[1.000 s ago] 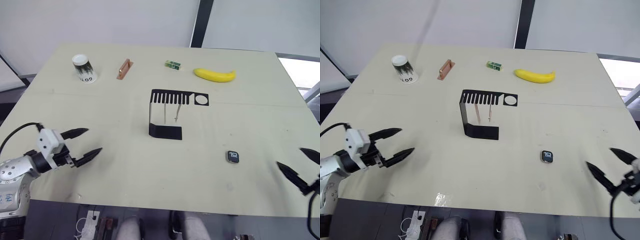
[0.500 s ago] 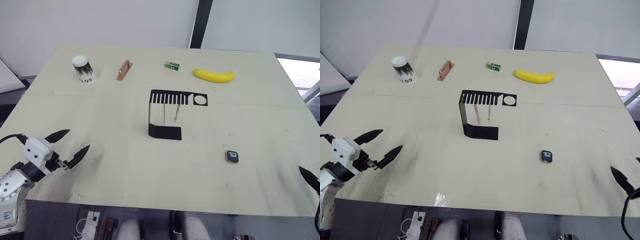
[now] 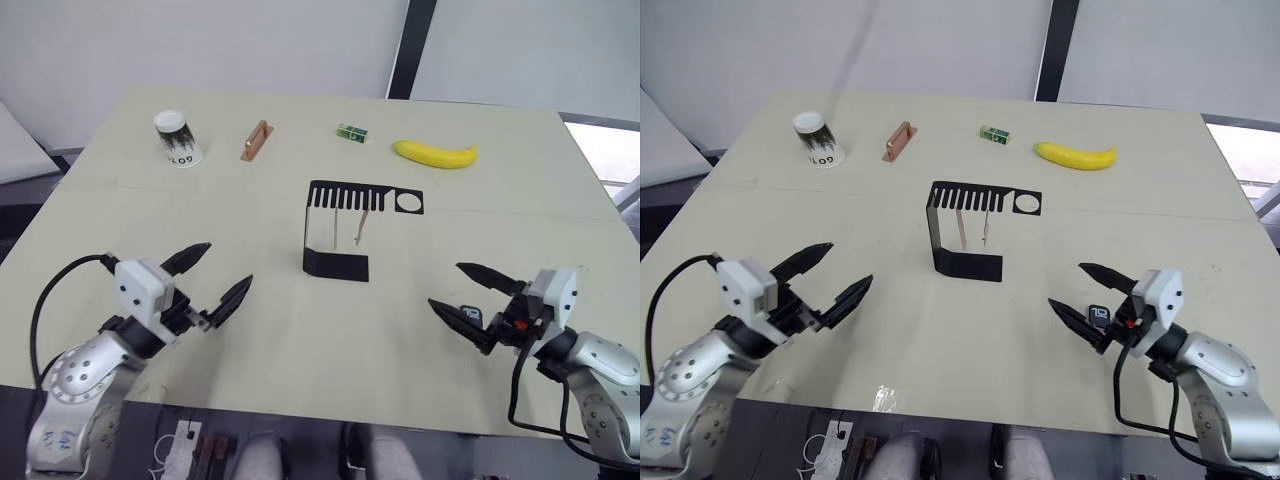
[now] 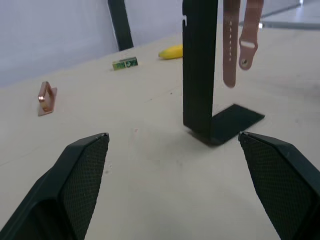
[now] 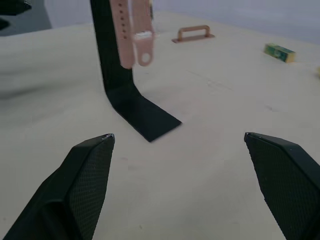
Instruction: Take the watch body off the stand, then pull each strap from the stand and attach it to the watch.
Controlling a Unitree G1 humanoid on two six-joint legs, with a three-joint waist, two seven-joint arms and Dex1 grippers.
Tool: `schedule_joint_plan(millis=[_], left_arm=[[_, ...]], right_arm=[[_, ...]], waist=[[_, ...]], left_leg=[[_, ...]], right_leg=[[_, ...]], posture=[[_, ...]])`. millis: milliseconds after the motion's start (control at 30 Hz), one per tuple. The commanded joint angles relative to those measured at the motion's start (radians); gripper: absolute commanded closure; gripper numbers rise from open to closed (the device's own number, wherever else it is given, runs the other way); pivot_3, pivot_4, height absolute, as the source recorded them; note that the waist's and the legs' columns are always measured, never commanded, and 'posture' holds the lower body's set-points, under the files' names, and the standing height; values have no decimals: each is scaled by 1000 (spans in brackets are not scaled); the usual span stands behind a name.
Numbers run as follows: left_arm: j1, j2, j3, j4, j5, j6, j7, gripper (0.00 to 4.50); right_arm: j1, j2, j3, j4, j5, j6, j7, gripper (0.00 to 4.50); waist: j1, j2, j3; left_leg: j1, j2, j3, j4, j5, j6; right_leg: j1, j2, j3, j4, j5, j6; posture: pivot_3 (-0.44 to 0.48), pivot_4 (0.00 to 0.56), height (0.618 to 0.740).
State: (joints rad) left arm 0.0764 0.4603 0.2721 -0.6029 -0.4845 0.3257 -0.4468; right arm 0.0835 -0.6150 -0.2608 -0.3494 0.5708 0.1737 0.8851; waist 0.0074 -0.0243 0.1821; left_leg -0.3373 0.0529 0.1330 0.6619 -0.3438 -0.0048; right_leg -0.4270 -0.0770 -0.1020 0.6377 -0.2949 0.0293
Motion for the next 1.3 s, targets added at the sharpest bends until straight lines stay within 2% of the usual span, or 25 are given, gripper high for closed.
schedule_joint_plan(millis=[33,167,300,433,633,900,1300], left_arm=[[-76,-49,-89,-100,52,90,154,0],[-151,-130,-220,-66,179,130,280,0],[-202,-208,-366,-5,285,112,321,0],[-239,-266,-423,74,375,69,366,0],[-291,-356,-428,210,445,-4,430,0],[-348,-415,-414,286,503,-17,479,0],[-312,-406,-407,269,513,-53,449,0]], right_arm=[[-13,15,19,-46,-11,-47,9,97],[-23,38,50,-54,-34,-87,9,97],[-25,38,60,-57,-15,-69,5,97],[-23,34,54,-64,-1,-56,5,97],[-5,22,50,-96,0,-40,3,97],[15,-10,22,-130,15,-3,-5,97],[44,7,39,-147,-1,-4,-20,97]], waist=[[1,-1,0],[-2,-1,0],[-5,-1,0],[-6,-1,0],[-5,-1,0],[-2,-1,0],[-2,-1,0]], left_leg=[[0,0,0,0,0,0],[1,0,1,1,0,0],[1,0,1,1,0,0],[0,0,1,2,0,0],[0,0,1,2,0,0],[0,0,1,2,0,1],[0,0,1,2,0,1]], right_leg=[[0,0,0,0,0,0],[1,1,0,0,0,0],[1,2,0,0,0,0],[0,2,0,0,0,0],[0,2,0,0,0,0],[1,2,0,0,0,0],[1,2,0,0,0,0]], posture=[[0,150,740],[0,150,740],[0,150,740],[0,150,740],[0,150,740],[0,150,740],[0,150,740]])
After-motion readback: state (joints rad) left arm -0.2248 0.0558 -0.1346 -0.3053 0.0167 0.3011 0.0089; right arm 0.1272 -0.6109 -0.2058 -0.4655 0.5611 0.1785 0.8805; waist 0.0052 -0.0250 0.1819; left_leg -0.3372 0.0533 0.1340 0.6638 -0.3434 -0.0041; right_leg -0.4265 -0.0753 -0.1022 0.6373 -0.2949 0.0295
